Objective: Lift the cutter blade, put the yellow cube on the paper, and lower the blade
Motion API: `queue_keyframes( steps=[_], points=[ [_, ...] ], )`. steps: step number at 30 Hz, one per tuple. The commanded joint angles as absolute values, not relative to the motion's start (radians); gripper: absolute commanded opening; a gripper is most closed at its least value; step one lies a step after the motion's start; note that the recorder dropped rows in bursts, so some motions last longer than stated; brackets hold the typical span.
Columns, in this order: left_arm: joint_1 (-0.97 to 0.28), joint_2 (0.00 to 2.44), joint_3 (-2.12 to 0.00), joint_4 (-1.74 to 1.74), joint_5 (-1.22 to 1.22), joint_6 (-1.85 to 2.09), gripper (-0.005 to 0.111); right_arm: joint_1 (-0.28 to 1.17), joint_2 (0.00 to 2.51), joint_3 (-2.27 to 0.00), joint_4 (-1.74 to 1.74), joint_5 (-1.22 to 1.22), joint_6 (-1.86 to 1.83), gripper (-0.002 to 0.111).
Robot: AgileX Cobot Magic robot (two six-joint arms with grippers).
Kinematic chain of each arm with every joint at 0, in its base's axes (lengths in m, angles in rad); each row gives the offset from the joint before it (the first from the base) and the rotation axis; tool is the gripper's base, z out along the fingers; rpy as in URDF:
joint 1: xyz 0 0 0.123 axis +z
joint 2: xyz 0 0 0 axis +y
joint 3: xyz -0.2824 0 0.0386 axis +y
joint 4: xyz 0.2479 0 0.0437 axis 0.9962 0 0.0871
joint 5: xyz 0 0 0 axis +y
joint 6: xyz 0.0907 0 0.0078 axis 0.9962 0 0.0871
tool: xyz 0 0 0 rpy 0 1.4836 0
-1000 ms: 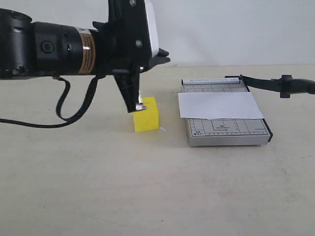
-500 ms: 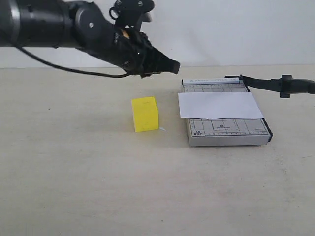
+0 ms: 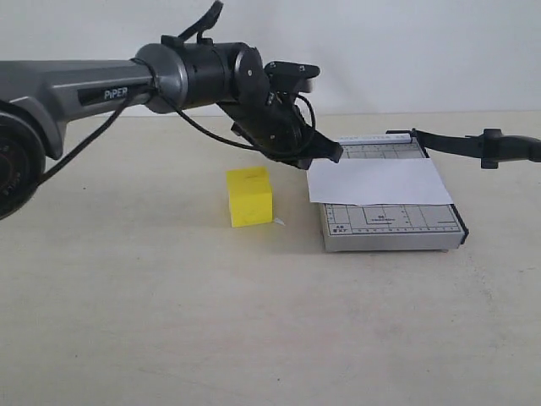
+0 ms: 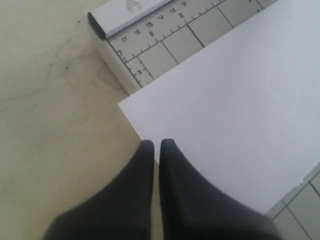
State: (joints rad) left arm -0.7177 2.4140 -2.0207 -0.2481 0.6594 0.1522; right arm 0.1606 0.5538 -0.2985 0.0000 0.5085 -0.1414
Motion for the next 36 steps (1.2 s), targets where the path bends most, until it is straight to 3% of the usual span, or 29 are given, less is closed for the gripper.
queue_keyframes(
  steps=[1, 36],
  points=[
    [-0.721, 2.462, -2.047, -0.341, 0.655, 0.204, 0.004, 0.159, 0.558, -0.300, -0.006, 0.497, -0.137, 0.000],
    [-0.809, 2.486, -2.047, -0.501, 0.449, 0.353, 0.004, 0.159, 0.558, -0.300, -0.006, 0.497, -0.135, 0.000]
  ],
)
